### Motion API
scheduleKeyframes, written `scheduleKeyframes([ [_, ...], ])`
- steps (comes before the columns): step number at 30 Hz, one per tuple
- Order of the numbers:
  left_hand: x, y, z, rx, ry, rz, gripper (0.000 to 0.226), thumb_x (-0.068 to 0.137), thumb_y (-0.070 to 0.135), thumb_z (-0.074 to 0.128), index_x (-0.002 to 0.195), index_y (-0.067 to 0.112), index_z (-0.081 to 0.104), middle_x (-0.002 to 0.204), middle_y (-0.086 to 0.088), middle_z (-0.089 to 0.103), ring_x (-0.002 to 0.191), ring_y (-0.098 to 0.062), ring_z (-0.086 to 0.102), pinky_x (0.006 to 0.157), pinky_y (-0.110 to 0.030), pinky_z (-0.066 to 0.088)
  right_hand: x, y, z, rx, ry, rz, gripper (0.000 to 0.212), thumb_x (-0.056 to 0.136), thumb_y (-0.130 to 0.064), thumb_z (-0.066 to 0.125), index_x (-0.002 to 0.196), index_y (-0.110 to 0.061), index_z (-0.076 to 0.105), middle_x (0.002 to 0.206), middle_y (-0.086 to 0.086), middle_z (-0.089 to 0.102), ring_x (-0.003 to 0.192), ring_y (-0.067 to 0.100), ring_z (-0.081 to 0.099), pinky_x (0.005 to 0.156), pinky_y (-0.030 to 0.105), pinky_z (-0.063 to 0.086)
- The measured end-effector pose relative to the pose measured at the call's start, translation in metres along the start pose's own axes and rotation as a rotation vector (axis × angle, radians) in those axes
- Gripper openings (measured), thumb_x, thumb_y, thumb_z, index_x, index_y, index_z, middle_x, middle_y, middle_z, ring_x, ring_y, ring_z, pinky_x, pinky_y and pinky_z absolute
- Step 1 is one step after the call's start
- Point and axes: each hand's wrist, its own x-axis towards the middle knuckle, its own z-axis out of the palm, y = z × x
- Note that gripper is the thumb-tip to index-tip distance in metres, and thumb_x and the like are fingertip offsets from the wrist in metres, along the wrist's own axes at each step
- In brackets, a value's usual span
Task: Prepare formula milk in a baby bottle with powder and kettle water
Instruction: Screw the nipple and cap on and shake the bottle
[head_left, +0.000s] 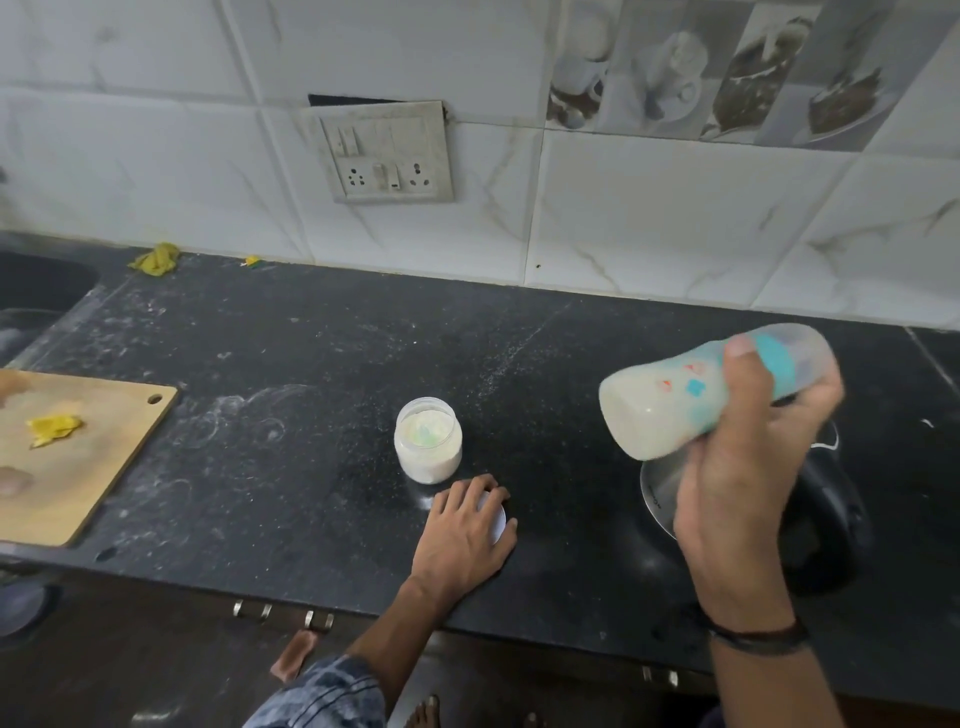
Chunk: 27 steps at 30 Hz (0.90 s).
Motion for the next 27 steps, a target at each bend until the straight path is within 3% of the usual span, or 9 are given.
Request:
scheduleKeyframes([
  [4, -0.001, -0.001, -0.001, -0.007, 0.02, 0.006, 0.038, 0.095, 0.054, 0.053, 0.121, 0.028, 0.062, 0.131, 0.006, 0.057, 0.114, -0.017, 0.056, 0.094, -0.037, 0.051, -0.008, 0.004, 0.003, -0.176, -0.204, 0.14, 0.061, 0.069, -0.036, 0.084, 0.122, -0.033, 0.055, 0.104, -0.007, 0.066, 0.085, 0.009, 0.068, 0.07, 0.032, 0.059],
  [8, 0.002, 0.002, -0.004, 0.0, -0.003, -0.003, 0.039, 0.096, 0.054, 0.052, 0.123, 0.028, 0.063, 0.133, 0.006, 0.058, 0.115, -0.018, 0.056, 0.095, -0.037, 0.05, -0.005, 0.003, 0.002, 0.02, 0.091, 0.121, 0.07, 0.072, -0.045, 0.081, 0.133, -0.029, 0.049, 0.095, -0.018, 0.072, 0.088, 0.006, 0.073, 0.068, 0.028, 0.059],
  [9, 0.001, 0.002, -0.005, -0.003, -0.013, -0.007, 0.039, 0.096, 0.054, 0.051, 0.124, 0.027, 0.063, 0.133, 0.005, 0.058, 0.116, -0.018, 0.056, 0.096, -0.037, 0.05, -0.005, 0.003, 0.003, 0.017, 0.081, 0.132, 0.072, 0.071, -0.046, 0.081, 0.133, -0.029, 0.048, 0.095, -0.018, 0.072, 0.089, 0.006, 0.073, 0.069, 0.028, 0.059],
  [13, 0.001, 0.002, -0.007, -0.01, -0.03, -0.007, 0.041, 0.097, 0.054, 0.05, 0.125, 0.027, 0.062, 0.135, 0.005, 0.058, 0.118, -0.019, 0.056, 0.097, -0.037, 0.049, -0.016, 0.001, 0.006, -0.159, -0.241, 0.168, 0.058, 0.068, -0.036, 0.083, 0.119, -0.038, 0.056, 0.096, -0.013, 0.068, 0.083, 0.009, 0.068, 0.07, 0.03, 0.059],
  [17, 0.001, 0.005, -0.01, -0.008, -0.033, -0.016, 0.039, 0.097, 0.053, 0.051, 0.124, 0.027, 0.063, 0.134, 0.005, 0.058, 0.116, -0.019, 0.056, 0.097, -0.037, 0.048, -0.009, -0.004, 0.005, 0.026, 0.018, 0.064, 0.065, 0.079, -0.038, 0.079, 0.134, -0.023, 0.048, 0.105, -0.003, 0.067, 0.089, 0.012, 0.068, 0.072, 0.031, 0.058],
  [18, 0.001, 0.005, -0.01, -0.008, -0.035, -0.014, 0.039, 0.097, 0.053, 0.051, 0.124, 0.027, 0.063, 0.135, 0.005, 0.058, 0.117, -0.019, 0.056, 0.097, -0.037, 0.048, -0.006, -0.005, 0.006, 0.028, 0.032, 0.081, 0.068, 0.077, -0.038, 0.079, 0.134, -0.021, 0.047, 0.103, -0.004, 0.068, 0.089, 0.011, 0.069, 0.071, 0.03, 0.058],
  [22, 0.0, 0.003, -0.011, -0.02, -0.041, -0.012, 0.04, 0.097, 0.053, 0.05, 0.125, 0.027, 0.063, 0.136, 0.004, 0.057, 0.118, -0.02, 0.056, 0.098, -0.038, 0.048, -0.006, -0.006, 0.008, -0.162, -0.181, 0.254, 0.052, 0.062, -0.04, 0.082, 0.109, -0.039, 0.061, 0.099, -0.003, 0.067, 0.085, 0.015, 0.068, 0.072, 0.037, 0.058],
  [25, 0.001, 0.005, -0.012, -0.012, -0.047, -0.014, 0.041, 0.097, 0.053, 0.05, 0.125, 0.026, 0.063, 0.136, 0.005, 0.057, 0.118, -0.02, 0.056, 0.098, -0.038, 0.048, 0.0, -0.013, 0.006, -0.033, -0.039, 0.138, 0.048, 0.074, -0.041, 0.078, 0.116, -0.034, 0.055, 0.091, -0.014, 0.07, 0.082, 0.007, 0.069, 0.065, 0.027, 0.058],
  [27, 0.001, 0.005, -0.012, -0.009, -0.047, -0.013, 0.041, 0.097, 0.053, 0.05, 0.125, 0.026, 0.063, 0.136, 0.004, 0.058, 0.118, -0.02, 0.056, 0.098, -0.038, 0.048, -0.001, -0.012, 0.008, -0.007, -0.036, 0.127, 0.056, 0.076, -0.039, 0.079, 0.122, -0.03, 0.05, 0.091, -0.015, 0.071, 0.083, 0.006, 0.07, 0.066, 0.027, 0.058],
])
